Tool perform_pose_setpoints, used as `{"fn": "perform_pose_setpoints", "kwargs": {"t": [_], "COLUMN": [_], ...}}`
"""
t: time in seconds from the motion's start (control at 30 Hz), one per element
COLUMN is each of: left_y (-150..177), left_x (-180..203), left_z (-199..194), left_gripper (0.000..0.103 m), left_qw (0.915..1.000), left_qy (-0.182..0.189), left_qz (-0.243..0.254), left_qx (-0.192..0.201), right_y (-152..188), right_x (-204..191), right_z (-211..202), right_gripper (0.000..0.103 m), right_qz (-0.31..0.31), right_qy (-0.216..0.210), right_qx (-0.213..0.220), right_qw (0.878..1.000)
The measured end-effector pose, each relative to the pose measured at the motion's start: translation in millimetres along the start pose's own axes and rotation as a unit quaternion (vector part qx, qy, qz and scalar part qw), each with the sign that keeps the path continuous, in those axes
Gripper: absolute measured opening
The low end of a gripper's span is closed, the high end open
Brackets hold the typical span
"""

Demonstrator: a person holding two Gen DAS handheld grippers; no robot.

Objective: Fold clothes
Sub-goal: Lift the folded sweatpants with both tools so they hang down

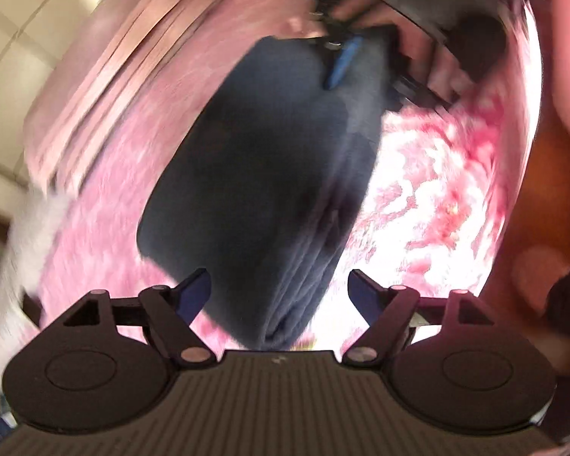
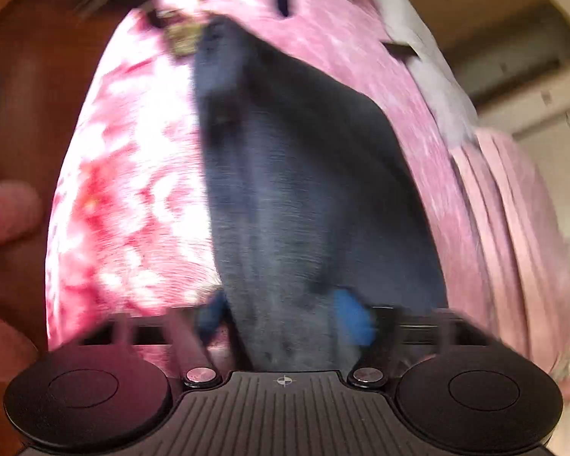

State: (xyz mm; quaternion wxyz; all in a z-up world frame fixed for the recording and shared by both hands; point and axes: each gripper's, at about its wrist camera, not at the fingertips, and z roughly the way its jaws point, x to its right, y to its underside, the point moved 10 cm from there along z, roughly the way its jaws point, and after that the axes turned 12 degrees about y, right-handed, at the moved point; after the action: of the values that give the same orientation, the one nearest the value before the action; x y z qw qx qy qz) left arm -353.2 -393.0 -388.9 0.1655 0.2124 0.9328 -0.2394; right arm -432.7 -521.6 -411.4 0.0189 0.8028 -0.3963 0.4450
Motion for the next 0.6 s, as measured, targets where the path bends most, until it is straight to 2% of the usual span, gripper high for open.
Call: {"fn": "perform_pose_setpoints", "kwargs": {"t": [0.03, 0.2, 0.23, 0.27, 0.3, 0.43, 0.5, 0.57, 0.6], "left_y": [-3.4, -2.2, -0.4, 0.3, 0.4, -3.9, -5.6, -6.5, -7.5], "left_x": [5.6, 6.3, 4.0, -1.0, -6.0, -22.7, -28.2, -34.1, -36.8], "left_z": [5.3, 42.4, 45.4, 45.6, 44.8, 26.8, 19.1, 14.7, 13.1], "left_gripper": [0.077, 0.076, 0.069, 0.057, 0.054, 0.036, 0.033, 0.032, 0.032], "left_qw": [0.9997, 0.9879, 0.9859, 0.9849, 0.9846, 0.9919, 0.9942, 0.9964, 0.9974], "left_qy": [-0.009, -0.069, -0.075, -0.083, -0.088, -0.064, -0.051, -0.034, -0.026], "left_qz": [0.023, 0.122, 0.131, 0.133, 0.132, 0.092, 0.079, 0.062, 0.053], "left_qx": [-0.004, -0.066, -0.072, -0.073, -0.073, -0.059, -0.052, -0.045, -0.042], "right_y": [-2.7, -19.8, -24.1, -26.0, -27.4, -27.0, -23.1, -15.6, -12.4], "right_x": [9.6, 61.1, 68.0, 74.0, 78.8, 73.0, 59.2, 40.7, 32.1], "right_z": [-1.4, -15.4, -18.6, -19.9, -20.7, -22.1, -27.2, -27.5, -25.7], "right_gripper": [0.036, 0.035, 0.034, 0.035, 0.035, 0.036, 0.045, 0.065, 0.07], "right_qz": [0.017, 0.088, 0.093, 0.098, 0.101, 0.079, 0.061, 0.04, 0.026], "right_qy": [-0.01, -0.039, -0.038, -0.038, -0.038, -0.041, -0.035, -0.02, -0.011], "right_qx": [-0.005, -0.019, -0.019, -0.02, -0.021, -0.02, -0.018, -0.015, -0.011], "right_qw": [1.0, 0.995, 0.995, 0.994, 0.994, 0.996, 0.997, 0.999, 1.0]}}
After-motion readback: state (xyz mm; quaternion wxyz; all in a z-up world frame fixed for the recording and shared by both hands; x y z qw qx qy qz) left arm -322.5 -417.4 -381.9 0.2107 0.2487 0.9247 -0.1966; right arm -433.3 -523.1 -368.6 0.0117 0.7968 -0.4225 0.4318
